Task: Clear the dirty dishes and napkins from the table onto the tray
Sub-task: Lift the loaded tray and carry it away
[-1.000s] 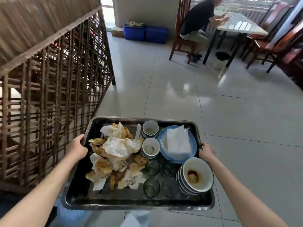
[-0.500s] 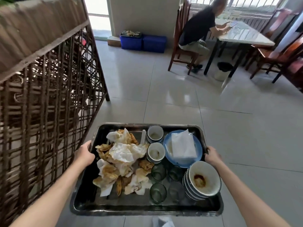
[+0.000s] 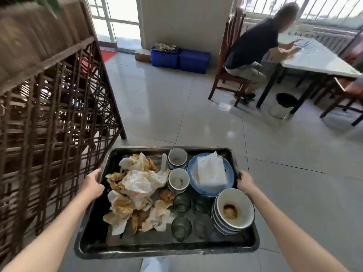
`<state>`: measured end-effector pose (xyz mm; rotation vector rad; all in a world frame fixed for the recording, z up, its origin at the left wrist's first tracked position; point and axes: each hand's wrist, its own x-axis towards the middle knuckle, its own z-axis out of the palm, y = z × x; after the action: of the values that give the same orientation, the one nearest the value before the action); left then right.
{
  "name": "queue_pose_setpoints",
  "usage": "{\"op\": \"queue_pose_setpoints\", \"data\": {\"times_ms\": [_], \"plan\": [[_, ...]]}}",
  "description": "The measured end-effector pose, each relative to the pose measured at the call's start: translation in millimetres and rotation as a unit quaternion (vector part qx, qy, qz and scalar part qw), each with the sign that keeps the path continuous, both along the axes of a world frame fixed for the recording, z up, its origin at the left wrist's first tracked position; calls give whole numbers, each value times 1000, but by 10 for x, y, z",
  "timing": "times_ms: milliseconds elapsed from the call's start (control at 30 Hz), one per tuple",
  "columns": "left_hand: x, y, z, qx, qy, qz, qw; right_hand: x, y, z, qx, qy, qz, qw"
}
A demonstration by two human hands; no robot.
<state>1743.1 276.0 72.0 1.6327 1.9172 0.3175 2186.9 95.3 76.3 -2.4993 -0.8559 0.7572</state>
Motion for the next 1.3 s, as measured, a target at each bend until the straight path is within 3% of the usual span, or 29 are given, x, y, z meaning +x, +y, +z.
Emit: {"op": "queue_pose_setpoints", "data": {"times_ms": [533,1300], "plan": [[1541,3636,75,30,41,-58,997,1387,3418,-3,1,-2,-47,999],[4076,8083,-52,17,47,3,999,4060,8257,75,-8,16,-5,1000]]}}
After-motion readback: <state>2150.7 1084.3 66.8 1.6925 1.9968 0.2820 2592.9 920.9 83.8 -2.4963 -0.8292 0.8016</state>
